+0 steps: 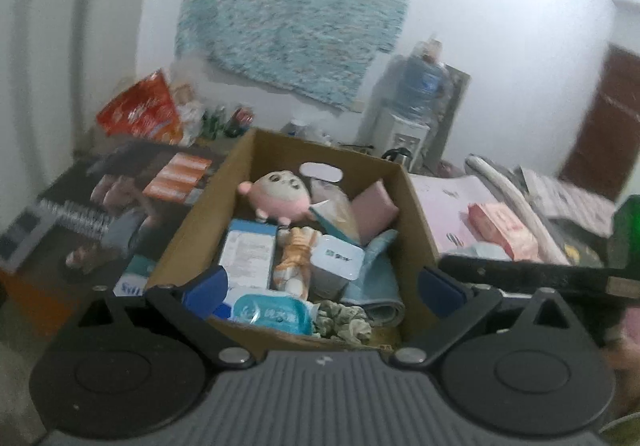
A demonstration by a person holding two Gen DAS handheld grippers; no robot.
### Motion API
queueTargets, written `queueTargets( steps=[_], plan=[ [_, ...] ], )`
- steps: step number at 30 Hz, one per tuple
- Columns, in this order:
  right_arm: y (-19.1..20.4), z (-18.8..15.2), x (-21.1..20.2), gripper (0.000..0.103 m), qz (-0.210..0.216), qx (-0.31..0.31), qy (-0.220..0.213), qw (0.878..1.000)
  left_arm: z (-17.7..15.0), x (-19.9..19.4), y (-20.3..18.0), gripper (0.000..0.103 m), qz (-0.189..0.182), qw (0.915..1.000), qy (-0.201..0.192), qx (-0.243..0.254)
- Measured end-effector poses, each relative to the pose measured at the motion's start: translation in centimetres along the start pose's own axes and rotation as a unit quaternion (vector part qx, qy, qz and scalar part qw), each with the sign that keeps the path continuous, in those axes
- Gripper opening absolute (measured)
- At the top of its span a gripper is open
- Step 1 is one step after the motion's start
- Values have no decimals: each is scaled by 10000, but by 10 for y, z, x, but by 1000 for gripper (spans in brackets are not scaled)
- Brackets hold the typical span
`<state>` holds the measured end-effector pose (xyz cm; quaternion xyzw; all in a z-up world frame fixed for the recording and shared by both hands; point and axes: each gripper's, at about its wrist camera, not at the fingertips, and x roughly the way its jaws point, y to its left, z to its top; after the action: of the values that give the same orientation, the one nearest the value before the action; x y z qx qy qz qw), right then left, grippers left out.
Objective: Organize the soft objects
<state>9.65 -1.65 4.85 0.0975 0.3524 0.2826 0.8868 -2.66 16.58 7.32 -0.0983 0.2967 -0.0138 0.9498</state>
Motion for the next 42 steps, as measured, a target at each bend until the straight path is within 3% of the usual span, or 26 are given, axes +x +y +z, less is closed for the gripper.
queueTargets(
  steps=[4,8,15,20,28,34,42],
  plan=[
    [-13,-24,-31,102,-710,150,-245,9971,-6,3,-25,103,-25,9989,-69,471],
    [-20,-36,-49,102,-1655,164,-253,9857,-12,12,-43,103,-94,9976,170,667],
    [-22,-38,-71,102,-2139,-28,-602,9750,-17,14,-59,103,284,9948,254,948],
    [-13,-39,-85,102,-2636,-351,-844,9603,-18,15,-63,103,408,9957,167,813],
    [-15,-59,-102,102,-2944,534,-1309,9452,-19,24,-76,103,607,9925,396,984],
    [-10,-66,-96,102,-2502,600,-883,9623,-23,30,-80,103,436,9921,530,1046],
    [1,-79,-84,102,-2360,565,-571,9684,-27,27,-71,103,499,9936,522,865]
  ],
)
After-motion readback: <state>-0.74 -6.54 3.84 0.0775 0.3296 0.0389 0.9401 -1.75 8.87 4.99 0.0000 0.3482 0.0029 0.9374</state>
